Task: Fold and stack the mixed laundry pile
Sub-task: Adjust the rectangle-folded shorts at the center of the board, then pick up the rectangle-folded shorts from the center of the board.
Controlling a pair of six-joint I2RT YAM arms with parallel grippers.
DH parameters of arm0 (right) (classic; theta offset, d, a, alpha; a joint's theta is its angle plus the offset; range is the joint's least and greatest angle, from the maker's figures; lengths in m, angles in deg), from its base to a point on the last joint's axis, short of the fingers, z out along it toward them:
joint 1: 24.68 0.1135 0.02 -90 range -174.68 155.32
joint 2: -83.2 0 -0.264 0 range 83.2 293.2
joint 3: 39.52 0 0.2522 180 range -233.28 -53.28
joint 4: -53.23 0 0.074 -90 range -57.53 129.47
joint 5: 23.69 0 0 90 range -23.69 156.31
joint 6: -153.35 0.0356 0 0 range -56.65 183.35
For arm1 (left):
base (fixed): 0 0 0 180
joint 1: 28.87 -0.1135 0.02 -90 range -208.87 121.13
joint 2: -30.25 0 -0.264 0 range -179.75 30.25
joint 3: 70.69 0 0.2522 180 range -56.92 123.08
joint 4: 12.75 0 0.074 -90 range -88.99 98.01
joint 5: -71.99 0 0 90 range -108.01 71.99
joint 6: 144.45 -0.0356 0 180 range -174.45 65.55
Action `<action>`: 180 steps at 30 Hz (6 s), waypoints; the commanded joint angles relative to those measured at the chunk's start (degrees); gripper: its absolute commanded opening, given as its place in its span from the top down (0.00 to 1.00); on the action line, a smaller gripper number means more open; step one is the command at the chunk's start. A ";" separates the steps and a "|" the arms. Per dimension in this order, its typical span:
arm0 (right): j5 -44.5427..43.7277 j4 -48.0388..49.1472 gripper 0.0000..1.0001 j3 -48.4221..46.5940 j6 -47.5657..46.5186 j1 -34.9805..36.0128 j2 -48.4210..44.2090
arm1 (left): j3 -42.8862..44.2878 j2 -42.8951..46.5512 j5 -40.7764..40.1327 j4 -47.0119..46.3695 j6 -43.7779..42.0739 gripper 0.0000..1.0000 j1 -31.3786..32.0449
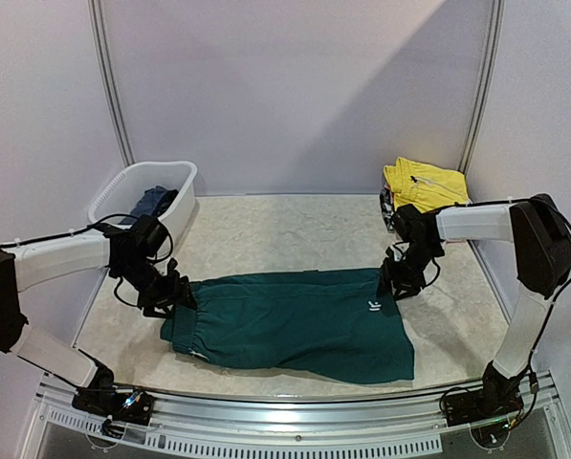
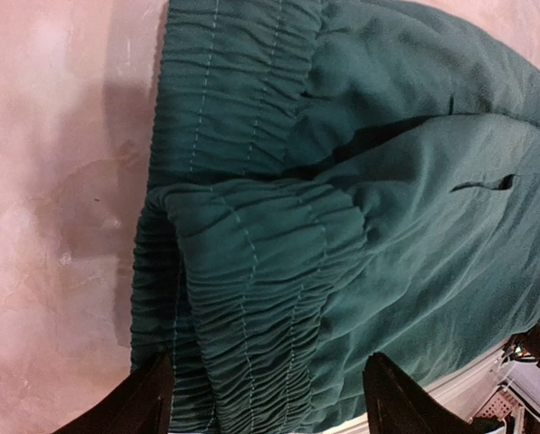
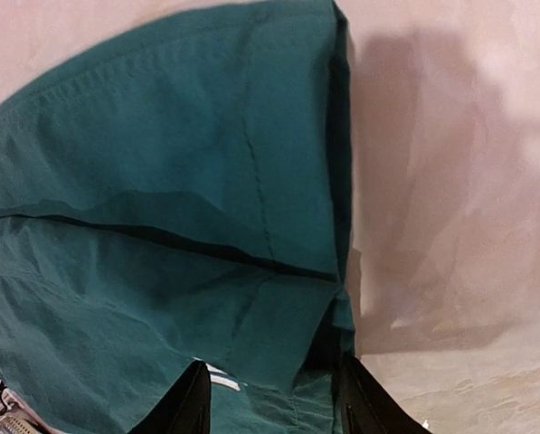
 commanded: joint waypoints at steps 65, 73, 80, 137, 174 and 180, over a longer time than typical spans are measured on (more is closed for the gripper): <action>-10.87 -15.44 0.88 -29.87 -3.66 -1.83 13.37 | 25.60 -22.77 -5.34 4.43 -0.41 0.55 -4.54; -11.35 -20.29 0.43 -34.67 -4.55 -1.80 9.88 | 24.33 -10.57 -10.81 9.31 -3.03 0.09 -3.93; -5.86 -16.70 0.53 -27.52 -2.77 0.19 1.44 | 18.32 -5.01 -4.55 6.10 -6.43 0.40 2.52; -6.71 -12.78 0.64 -2.77 6.18 19.20 -9.94 | -10.23 8.19 0.60 -6.56 2.41 0.00 -8.71; -0.29 -6.52 0.63 -4.15 9.92 21.55 -13.02 | -14.31 6.47 7.06 -25.16 10.26 1.00 -5.69; 2.09 -1.25 0.63 -8.71 11.42 26.16 -9.26 | -5.53 7.38 3.64 -11.07 4.61 1.00 -4.95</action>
